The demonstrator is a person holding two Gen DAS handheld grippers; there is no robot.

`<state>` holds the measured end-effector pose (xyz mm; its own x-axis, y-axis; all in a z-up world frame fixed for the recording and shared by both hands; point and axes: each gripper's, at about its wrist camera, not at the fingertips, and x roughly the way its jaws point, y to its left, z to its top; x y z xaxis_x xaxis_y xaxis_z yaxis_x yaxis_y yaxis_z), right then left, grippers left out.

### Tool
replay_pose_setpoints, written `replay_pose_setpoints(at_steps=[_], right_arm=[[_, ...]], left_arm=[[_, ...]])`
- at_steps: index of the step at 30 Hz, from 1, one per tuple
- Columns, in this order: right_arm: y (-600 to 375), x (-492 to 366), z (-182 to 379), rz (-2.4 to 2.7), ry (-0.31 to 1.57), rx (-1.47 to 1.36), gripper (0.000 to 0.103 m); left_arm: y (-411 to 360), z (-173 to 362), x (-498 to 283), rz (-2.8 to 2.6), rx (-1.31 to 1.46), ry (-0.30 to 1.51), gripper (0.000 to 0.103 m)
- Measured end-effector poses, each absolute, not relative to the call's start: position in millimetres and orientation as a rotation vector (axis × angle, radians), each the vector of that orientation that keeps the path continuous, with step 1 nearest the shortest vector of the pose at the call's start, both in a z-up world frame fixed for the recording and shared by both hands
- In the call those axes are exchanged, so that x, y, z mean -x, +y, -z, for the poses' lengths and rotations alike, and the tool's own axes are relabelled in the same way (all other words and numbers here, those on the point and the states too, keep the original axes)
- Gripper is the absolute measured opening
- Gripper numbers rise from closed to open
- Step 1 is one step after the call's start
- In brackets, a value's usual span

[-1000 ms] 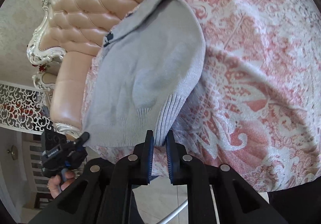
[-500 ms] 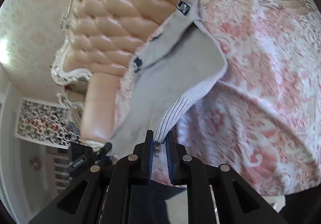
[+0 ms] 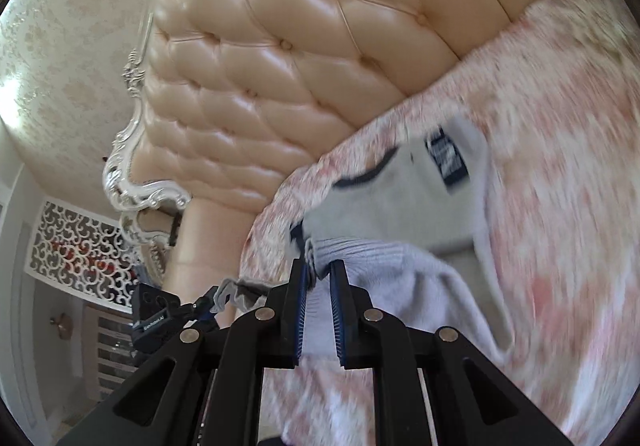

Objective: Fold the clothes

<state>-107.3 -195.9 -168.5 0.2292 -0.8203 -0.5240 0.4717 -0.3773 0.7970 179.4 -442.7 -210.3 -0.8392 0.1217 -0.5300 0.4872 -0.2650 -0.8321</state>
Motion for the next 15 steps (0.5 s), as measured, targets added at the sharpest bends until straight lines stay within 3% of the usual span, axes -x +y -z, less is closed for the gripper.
replay_pose_setpoints(at_steps=[2,8,13,14,15], right_arm=[[-219.1,122.2,179.7,1.440,-0.352,-1.357,0.000],[-270.6,161.1,213.7,1.473,-0.283,-1.398,0.001],[-271.2,178.0,244.0,1.511,-0.197,-1.474,0.011],[-271.1,177.8,249.9,1.486,-0.175,-1.481,0.019],[-271.0,177.5,255.7,1.459,-0.154,-1.488,0.035]], left_arm=[[-460.4,221.0,-164.1,2.169,-0.760,1.752,0.008],[-502.6,260.4,-122.4,2.079,-0.786,1.778,0.008],[-514.0,274.8,-114.2,2.069,-0.791,1.779,0.008],[-513.5,276.4,-115.3,2.068,-0.790,1.778,0.008],[-512.2,277.8,-117.4,2.070,-0.790,1.776,0.008]])
